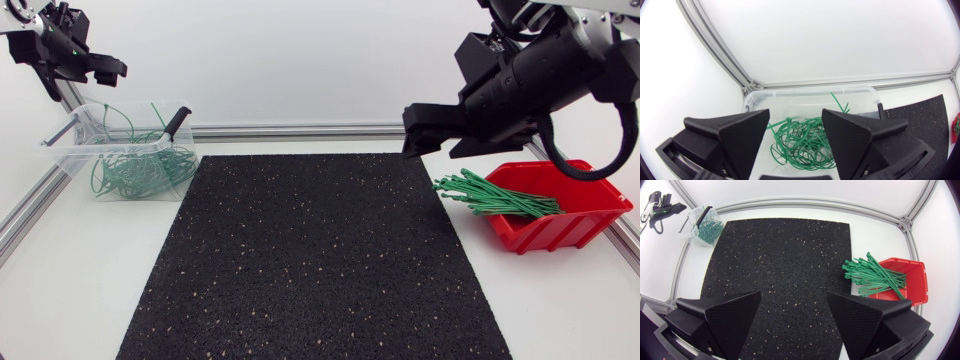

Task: Take a green cable tie from the red box, thread the tail through the head to close it, then place it in the transparent bin on the left.

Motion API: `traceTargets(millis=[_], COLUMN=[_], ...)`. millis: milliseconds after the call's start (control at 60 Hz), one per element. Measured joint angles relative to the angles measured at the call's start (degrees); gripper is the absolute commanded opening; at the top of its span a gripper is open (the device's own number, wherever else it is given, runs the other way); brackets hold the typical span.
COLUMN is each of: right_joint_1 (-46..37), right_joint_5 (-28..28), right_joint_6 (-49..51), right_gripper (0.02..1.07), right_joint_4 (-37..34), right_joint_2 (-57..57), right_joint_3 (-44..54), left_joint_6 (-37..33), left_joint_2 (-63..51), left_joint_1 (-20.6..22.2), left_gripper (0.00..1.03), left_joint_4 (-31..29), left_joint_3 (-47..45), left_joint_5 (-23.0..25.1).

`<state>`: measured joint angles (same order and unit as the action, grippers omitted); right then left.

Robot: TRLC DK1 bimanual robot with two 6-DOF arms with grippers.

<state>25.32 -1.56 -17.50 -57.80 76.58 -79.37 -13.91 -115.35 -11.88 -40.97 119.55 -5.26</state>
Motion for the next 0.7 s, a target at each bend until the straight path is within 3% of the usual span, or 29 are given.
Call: traceTargets(millis=[183, 400, 517, 700], right_joint_1=[0.0, -3.4, -7.3, -14.3], right_joint_5=[0.0, 0.0, 0.0, 0.0], right_joint_6=[0.0, 0.2, 2.0, 5.7], right_gripper=[0.99, 0.99, 0.99, 0.99], right_joint_4=[0.0, 0.0, 0.5, 1.8], right_joint_2=[-0.8, -2.3, -3.8, -7.5], right_joint_3=[0.0, 0.0, 0.4, 3.7], left_joint_6=[0.0, 0.9, 1.5, 1.9], left_joint_2=[0.0, 3.8, 10.5, 22.4], left_joint_1=[0.0, 1.2, 3.1, 6.5], left_gripper=[1.0, 1.0, 1.0, 1.0], left_joint_4=[-2.5, -10.9, -10.6, -4.6], left_joint_3=[0.0, -1.8, -7.8, -20.5], left_joint_5=[0.0, 0.0, -0.2, -0.2])
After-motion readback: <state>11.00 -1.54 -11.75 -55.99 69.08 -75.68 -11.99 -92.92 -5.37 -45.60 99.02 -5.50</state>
